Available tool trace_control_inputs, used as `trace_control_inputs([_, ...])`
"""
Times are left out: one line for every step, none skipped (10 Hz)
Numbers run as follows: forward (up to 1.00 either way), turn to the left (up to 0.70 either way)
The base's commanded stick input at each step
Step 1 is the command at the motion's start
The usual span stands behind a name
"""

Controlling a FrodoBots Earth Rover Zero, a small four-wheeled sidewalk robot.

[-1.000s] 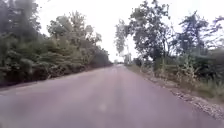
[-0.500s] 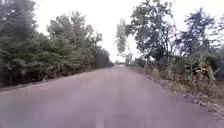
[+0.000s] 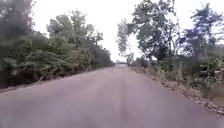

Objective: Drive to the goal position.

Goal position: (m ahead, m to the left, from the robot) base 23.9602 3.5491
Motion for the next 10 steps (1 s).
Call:
trace_control_inputs([1.00,-0.40])
trace_control_inputs([1.00,-0.36])
trace_control_inputs([1.00,-0.08])
trace_control_inputs([1.00,0.00])
trace_control_inputs([1.00,0.00])
trace_control_inputs([1.00,0.00])
trace_control_inputs([1.00,0.00])
trace_control_inputs([1.00,0.00])
trace_control_inputs([1.00,0.00])
trace_control_inputs([1.00,0.00])
